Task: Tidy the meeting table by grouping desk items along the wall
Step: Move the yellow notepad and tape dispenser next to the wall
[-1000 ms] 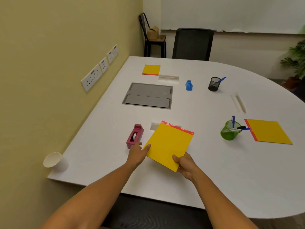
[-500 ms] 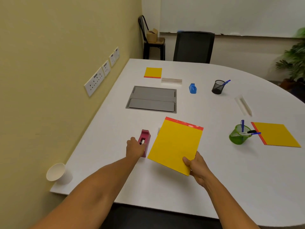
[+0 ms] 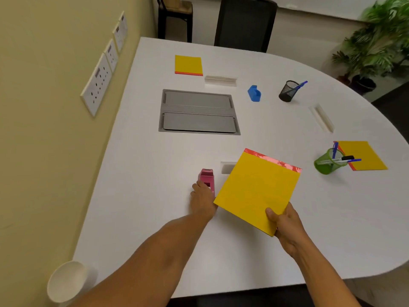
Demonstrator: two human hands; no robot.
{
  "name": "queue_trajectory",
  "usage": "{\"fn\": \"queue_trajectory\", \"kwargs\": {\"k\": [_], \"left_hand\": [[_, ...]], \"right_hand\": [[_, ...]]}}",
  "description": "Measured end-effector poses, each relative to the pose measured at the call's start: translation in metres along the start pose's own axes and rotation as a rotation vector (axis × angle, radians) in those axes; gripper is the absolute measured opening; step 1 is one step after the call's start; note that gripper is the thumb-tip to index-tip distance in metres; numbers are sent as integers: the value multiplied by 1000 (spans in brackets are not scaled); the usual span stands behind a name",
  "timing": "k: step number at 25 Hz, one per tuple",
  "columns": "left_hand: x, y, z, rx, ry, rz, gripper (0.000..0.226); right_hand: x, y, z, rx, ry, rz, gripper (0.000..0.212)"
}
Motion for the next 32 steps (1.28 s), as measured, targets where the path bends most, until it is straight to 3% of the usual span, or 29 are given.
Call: {"fn": "queue_trajectory", "kwargs": {"k": [6,10,13,17,27,30,32], "left_hand": [[30,69,-32,-75,-150,-89,53],[75,143,-65,139,-246,-167,50],[106,190,-88,266,-221,-176,51],[147,237,-128,237,-193,-213,49],[183,269,-152,291,-169,-229,49],[184,268,-151,410,-208,-274,47],[186,270,-144,418,-215,-328,62]], "right_hand": [[6,-46,-26,26,-14,-39,59],[12,-85,-46,67,-9,-68,58],[15,-113,-48,99,-31,-71,56],[28,-161,-50,154,-81,-76,57],[37,-213,-59,159,-124,-116,56],[35,-219,-66,130,-107,-150,57],[35,-218,-69,83,-81,-165,54]]}}
Point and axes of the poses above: each hand's wrist, its own x-axis towards the middle knuckle, its own y-axis out of the back of the hand, z = x × y, the point moved 1 cm from there along x, towards the middle knuckle, and after that the axes turned 12 degrees about -x, right-handed, at the moved point
